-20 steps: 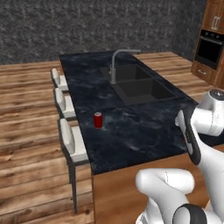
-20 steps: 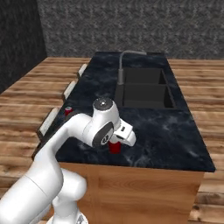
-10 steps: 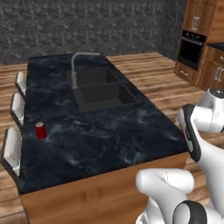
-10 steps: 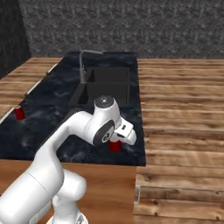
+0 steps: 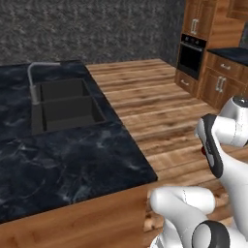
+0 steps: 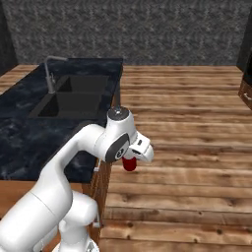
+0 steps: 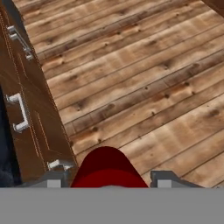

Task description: Four empty soda cans are scattered around the kitchen. Gather all the cans and cluster them next to the stove for recycling.

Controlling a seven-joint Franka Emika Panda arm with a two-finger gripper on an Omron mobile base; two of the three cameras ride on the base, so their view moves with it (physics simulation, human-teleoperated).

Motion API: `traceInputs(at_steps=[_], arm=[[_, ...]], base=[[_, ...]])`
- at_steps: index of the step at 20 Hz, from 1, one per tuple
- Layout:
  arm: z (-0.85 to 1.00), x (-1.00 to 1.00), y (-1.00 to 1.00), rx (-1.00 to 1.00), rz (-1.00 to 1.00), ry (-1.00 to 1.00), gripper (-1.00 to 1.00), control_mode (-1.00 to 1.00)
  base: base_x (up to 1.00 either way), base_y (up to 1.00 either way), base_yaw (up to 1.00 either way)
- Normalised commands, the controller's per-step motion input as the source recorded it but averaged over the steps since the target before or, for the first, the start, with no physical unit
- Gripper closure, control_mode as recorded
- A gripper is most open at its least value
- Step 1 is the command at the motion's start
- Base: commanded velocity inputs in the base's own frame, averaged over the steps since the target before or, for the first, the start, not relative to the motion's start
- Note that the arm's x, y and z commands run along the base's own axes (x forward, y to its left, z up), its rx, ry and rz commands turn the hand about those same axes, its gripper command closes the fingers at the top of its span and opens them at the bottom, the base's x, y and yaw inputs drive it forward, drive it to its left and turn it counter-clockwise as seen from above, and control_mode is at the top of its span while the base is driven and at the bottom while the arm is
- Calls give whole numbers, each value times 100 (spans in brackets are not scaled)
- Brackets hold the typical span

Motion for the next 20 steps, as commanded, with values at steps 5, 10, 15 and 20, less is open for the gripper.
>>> traceInputs(at_steps=[5,10,15,20], arm=[[0,0,0,0,0,0,100,100],[0,0,0,0,0,0,100,100],[0,0,0,0,0,0,100,100],[0,0,0,0,0,0,100,100]], base=[[17,-100,-3],[19,-100,-3],[36,-99,-2],[61,-88,0]])
